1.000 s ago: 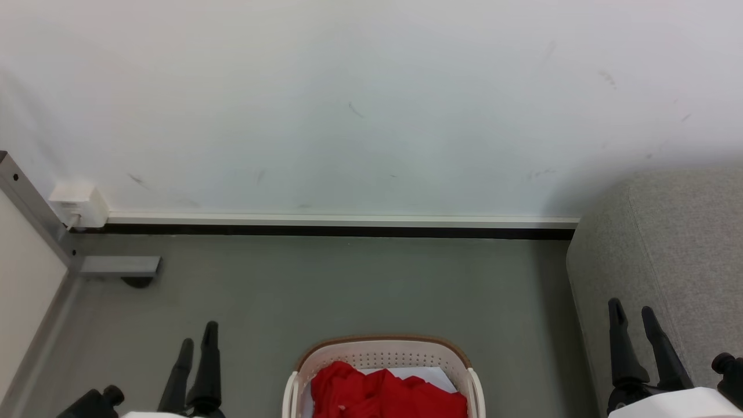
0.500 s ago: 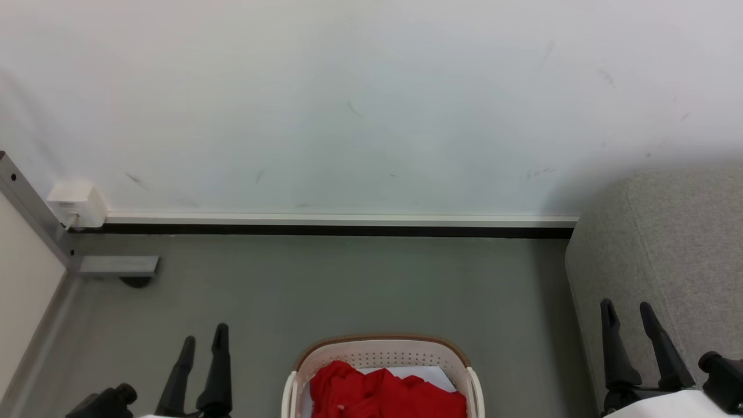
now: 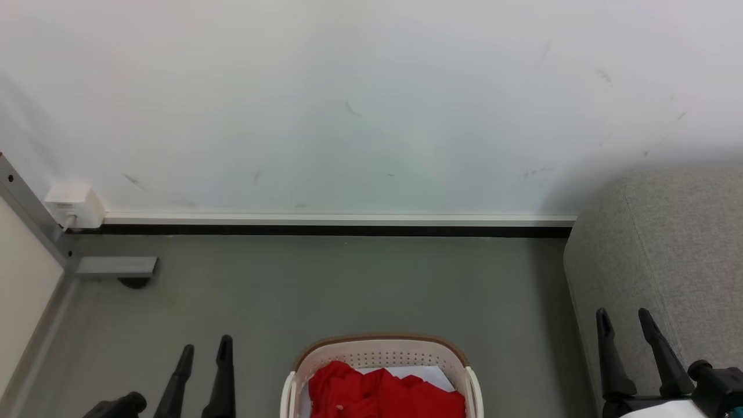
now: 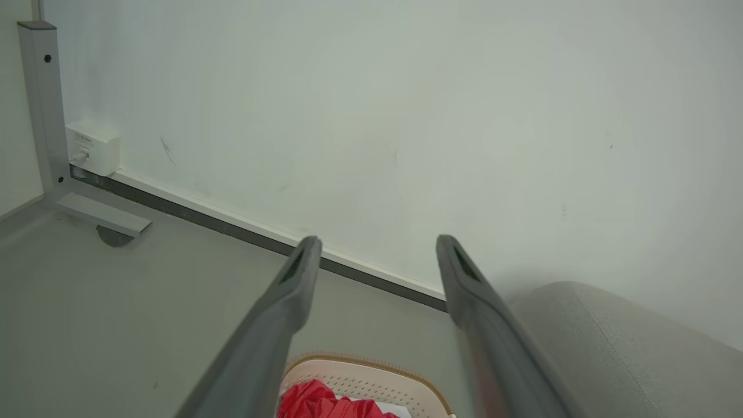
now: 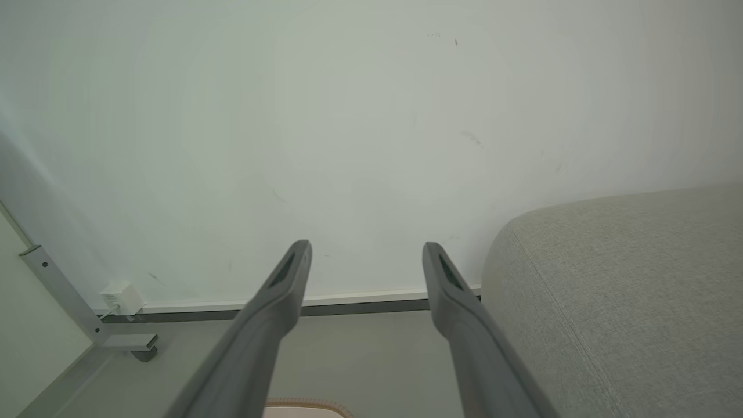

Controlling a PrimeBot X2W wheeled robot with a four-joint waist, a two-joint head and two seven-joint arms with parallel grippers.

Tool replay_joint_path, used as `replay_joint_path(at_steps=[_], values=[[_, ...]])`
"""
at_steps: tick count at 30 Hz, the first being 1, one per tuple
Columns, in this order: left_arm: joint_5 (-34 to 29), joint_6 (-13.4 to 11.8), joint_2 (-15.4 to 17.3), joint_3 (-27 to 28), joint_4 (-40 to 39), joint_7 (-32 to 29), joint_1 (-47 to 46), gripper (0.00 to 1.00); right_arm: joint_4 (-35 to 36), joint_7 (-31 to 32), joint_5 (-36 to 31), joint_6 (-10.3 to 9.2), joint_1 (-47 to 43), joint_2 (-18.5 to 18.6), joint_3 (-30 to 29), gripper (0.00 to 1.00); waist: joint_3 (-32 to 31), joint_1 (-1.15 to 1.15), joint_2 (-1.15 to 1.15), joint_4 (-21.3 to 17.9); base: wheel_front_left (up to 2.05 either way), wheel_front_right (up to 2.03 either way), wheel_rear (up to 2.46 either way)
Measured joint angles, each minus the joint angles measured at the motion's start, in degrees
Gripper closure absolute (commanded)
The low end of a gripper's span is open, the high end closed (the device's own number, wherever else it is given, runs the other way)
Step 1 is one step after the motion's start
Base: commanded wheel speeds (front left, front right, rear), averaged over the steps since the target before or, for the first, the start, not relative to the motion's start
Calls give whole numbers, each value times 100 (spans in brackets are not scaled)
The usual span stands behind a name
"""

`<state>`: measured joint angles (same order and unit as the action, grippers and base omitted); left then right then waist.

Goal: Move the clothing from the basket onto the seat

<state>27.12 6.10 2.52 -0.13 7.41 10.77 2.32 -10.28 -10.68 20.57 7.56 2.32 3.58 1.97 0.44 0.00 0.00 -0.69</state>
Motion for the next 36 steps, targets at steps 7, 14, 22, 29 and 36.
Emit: replay_joint_path(at_steps=[7,14,22,29,36], values=[[-481,43,2,54,79,87,32,0,-49,-98,-327,0,-9,1,21,0,-4,0,0,-12,0,0,0],[-882,57,4,88,71,156,43,0,-88,-178,-531,0,-23,1,36,0,6,0,0,-8,0,0,0],[-1272,68,9,140,48,245,132,0,-197,-255,-792,0,-54,3,-14,0,2,0,0,-10,0,0,0],[-1566,87,11,175,70,338,172,0,-319,-348,-1000,0,-122,4,-33,0,-2,0,0,-24,0,0,0],[-1823,93,13,212,132,398,220,0,-438,-405,-1154,0,-126,9,-16,0,-15,0,0,-41,0,0,0]])
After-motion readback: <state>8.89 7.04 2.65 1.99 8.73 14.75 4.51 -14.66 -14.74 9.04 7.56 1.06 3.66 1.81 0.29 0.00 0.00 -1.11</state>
